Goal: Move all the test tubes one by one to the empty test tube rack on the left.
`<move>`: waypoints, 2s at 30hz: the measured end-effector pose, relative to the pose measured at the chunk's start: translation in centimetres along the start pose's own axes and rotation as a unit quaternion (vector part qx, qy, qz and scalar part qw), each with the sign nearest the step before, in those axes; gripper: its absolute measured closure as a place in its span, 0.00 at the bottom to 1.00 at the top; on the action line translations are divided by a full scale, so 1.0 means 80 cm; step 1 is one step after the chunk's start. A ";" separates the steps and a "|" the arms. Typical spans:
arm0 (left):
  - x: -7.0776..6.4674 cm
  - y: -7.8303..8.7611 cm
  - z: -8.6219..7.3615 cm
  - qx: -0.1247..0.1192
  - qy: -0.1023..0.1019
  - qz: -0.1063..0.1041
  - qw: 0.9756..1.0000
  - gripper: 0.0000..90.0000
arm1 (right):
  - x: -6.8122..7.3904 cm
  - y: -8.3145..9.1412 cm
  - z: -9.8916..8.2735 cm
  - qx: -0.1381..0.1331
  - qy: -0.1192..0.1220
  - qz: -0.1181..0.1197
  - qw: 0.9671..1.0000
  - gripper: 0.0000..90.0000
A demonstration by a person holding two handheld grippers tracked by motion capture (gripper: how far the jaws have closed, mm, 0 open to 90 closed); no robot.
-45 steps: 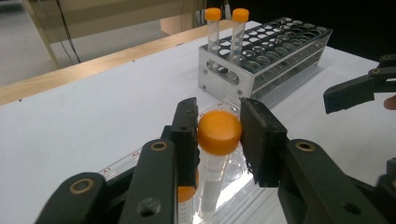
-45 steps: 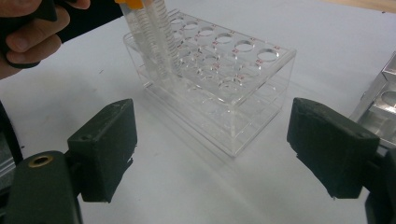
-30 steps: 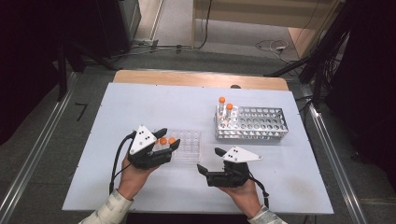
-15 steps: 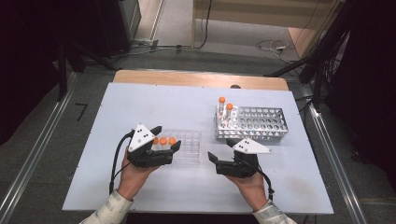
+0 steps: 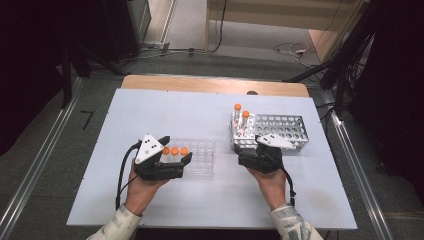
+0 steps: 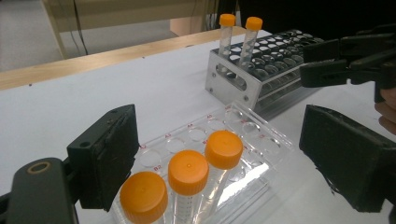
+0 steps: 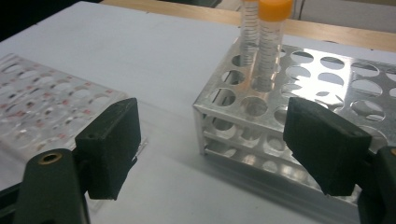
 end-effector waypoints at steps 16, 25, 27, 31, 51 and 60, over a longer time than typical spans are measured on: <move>-0.001 0.001 -0.003 0.000 0.002 -0.006 1.000 0.15 | -0.016 -0.046 0.028 -0.020 -0.006 -0.056 0.998 0.30; 0.001 0.002 -0.005 0.002 0.006 -0.008 1.000 0.17 | -0.021 -0.072 0.040 -0.019 0.000 -0.073 0.997 0.45; 0.001 0.003 -0.005 0.001 0.008 -0.008 1.000 0.17 | -0.024 -0.074 0.041 -0.021 -0.001 -0.077 0.997 0.48; 0.001 0.003 -0.004 -0.002 0.007 -0.007 1.000 0.17 | -0.030 -0.079 0.040 -0.017 -0.009 -0.075 0.997 0.55; 0.000 0.006 -0.003 -0.005 0.006 -0.012 1.000 0.17 | -0.031 -0.088 0.037 -0.025 -0.005 -0.076 0.997 0.78; -0.001 0.006 -0.003 -0.005 0.005 -0.013 1.000 0.17 | -0.031 -0.084 0.041 -0.036 -0.004 -0.077 0.996 0.79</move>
Point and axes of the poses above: each handheld gripper's, and its own axes: y roughly backward along the jaws, z roughly out of its top, x roughly to its left, the point moved 3 cm from there along -y, roughly forward along the jaws, and after that the axes turned 7 degrees about -y, right-handed, at the moved point
